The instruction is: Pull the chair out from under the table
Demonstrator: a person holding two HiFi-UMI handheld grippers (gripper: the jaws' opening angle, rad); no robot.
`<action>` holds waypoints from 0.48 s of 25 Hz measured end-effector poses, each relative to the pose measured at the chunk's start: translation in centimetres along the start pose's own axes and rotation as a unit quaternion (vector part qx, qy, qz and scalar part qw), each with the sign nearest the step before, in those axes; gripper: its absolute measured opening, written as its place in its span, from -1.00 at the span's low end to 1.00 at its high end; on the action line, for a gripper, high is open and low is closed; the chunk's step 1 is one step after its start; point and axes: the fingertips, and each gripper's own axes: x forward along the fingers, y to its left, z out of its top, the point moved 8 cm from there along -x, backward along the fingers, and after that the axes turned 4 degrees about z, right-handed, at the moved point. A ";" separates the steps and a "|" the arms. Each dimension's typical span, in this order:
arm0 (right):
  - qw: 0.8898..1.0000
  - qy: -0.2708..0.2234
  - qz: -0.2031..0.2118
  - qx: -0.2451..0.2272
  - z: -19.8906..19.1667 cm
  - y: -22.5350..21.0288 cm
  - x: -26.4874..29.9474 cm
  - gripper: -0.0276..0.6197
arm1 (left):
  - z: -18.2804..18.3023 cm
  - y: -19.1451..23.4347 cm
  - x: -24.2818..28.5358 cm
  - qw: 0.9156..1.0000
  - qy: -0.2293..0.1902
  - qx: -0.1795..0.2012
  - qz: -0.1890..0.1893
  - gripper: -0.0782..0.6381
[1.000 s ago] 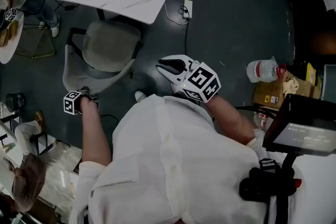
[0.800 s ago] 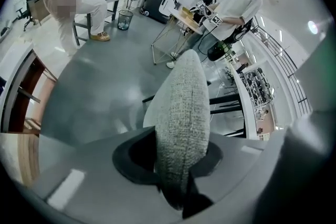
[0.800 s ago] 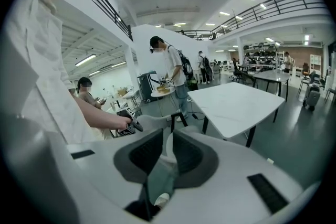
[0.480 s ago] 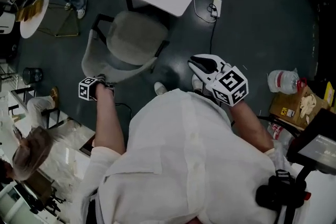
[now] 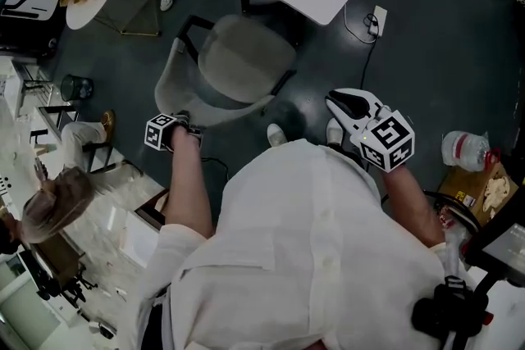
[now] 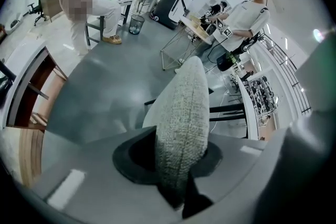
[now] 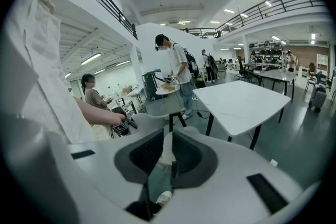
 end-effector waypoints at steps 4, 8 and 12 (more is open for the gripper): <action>1.000 0.000 0.011 -0.005 -0.1 0.7 0.8 -0.76 | 0.6 1.7 -0.8 1.000 -0.006 -0.005 0.002 -0.52; 1.000 0.002 0.021 -0.007 0.2 1.1 1.6 -0.77 | 1.2 2.9 -1.6 1.000 -0.008 -0.010 0.005 -0.52; 0.999 0.008 0.028 -0.012 0.4 1.3 2.1 -0.77 | 1.6 3.8 -2.3 1.000 -0.009 -0.012 0.008 -0.52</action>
